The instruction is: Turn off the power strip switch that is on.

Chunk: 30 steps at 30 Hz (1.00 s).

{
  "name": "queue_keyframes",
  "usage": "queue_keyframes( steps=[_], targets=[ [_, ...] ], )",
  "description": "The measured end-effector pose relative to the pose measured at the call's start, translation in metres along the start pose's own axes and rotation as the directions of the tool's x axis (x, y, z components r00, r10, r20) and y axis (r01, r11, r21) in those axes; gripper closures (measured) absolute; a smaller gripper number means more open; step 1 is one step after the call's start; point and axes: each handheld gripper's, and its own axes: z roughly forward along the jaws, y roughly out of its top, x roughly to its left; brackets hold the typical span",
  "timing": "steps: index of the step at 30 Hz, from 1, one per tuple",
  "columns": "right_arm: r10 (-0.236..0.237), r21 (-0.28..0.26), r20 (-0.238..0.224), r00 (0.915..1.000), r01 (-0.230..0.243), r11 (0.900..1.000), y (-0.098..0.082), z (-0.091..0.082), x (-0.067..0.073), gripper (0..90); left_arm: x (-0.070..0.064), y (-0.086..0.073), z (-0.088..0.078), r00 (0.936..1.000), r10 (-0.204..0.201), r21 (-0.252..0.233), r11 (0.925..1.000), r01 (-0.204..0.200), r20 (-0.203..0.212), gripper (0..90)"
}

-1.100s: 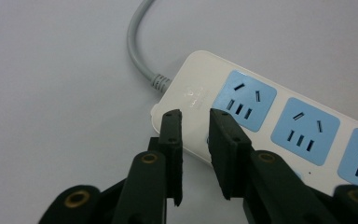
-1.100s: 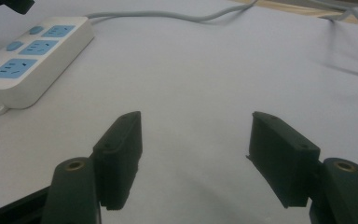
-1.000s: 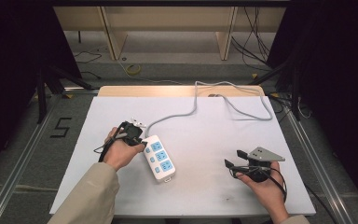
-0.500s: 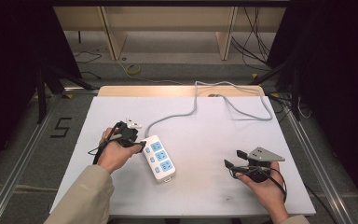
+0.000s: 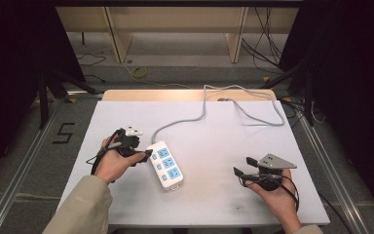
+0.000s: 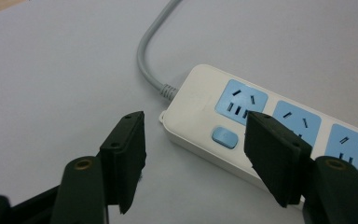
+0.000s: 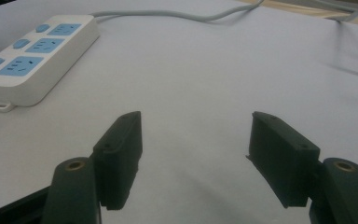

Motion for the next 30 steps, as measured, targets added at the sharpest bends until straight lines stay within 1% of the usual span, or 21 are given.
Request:
queue_keyframes(
  steps=[3,6,9,13,19,21,23,26,30],
  targets=[
    [-0.002,0.000,-0.002,1.0000,0.002,1.000,0.000,0.000,0.000,35.8,0.001,-0.003,-0.002,1.0000,0.002,-0.011,0.9999,-0.002,0.009,36.5],
    [-0.004,0.002,-0.005,1.0000,0.004,1.000,0.000,0.000,0.000,35.8,0.004,-0.007,-0.003,0.9998,-0.008,-0.025,0.9997,0.009,0.018,36.7],
    [-0.005,0.003,-0.008,1.0000,0.005,1.000,0.000,0.000,0.001,35.8,0.007,-0.011,-0.005,0.9997,-0.022,-0.035,0.9991,0.023,0.014,36.6],
    [-0.007,0.003,-0.012,0.9999,0.007,1.000,0.000,0.000,0.001,35.8,0.010,-0.017,-0.006,0.9998,-0.018,-0.031,0.9993,0.019,0.013,36.3],
    [-0.010,0.005,-0.014,0.9999,0.010,1.000,0.000,0.001,0.002,35.8,0.015,-0.026,-0.007,0.9995,-0.031,-0.048,0.9984,0.031,0.004,33.6],
    [-0.010,0.006,-0.013,0.9999,0.010,1.000,0.000,0.001,0.002,35.8,0.016,-0.030,-0.007,0.9993,-0.035,-0.058,0.9977,0.036,0.008,32.8],
    [-0.015,0.008,-0.016,0.9998,0.015,1.000,0.000,0.001,0.002,35.7,0.018,-0.034,-0.008,0.9994,-0.030,-0.070,0.9971,0.031,0.017,32.6],
    [-0.016,0.008,-0.018,0.9997,0.016,1.000,0.000,0.001,0.003,35.7,0.019,-0.041,-0.008,0.9992,-0.033,-0.082,0.9960,0.035,0.024,31.5],
    [-0.016,0.008,-0.018,0.9997,0.016,1.000,0.000,0.001,0.003,35.7,0.023,-0.048,-0.009,0.9993,-0.030,-0.090,0.9954,0.032,0.020,30.0]
  ],
)
